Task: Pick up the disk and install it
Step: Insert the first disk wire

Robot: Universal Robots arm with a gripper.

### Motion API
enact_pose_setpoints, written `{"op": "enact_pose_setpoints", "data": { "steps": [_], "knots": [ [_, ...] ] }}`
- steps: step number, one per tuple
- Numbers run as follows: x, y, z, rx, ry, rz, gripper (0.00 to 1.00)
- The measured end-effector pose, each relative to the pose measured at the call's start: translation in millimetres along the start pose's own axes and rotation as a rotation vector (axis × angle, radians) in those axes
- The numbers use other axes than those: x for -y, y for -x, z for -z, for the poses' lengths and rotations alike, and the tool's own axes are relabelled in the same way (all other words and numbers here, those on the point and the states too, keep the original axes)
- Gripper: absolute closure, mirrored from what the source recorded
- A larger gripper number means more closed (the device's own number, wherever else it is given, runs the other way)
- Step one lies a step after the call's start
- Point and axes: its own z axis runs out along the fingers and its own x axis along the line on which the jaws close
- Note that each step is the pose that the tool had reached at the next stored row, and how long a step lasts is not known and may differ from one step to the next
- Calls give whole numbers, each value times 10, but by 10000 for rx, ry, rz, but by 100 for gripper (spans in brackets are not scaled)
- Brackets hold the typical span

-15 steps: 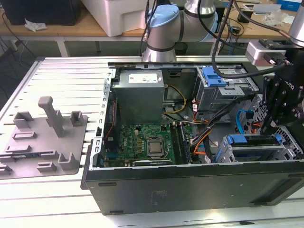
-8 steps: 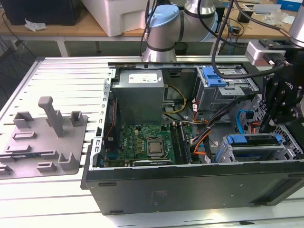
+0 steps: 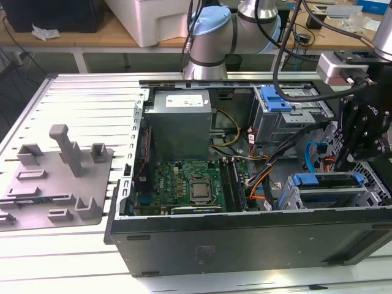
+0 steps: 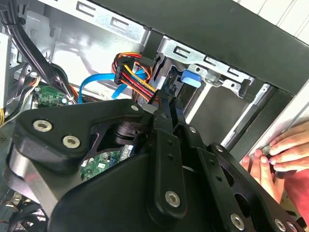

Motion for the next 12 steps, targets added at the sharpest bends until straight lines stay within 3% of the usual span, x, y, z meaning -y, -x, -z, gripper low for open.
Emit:
{"op": "enact_pose_setpoints", "data": {
  "steps": [12],
  "knots": [
    [0, -2, 5, -60, -7, 1, 83]
  ]
}}
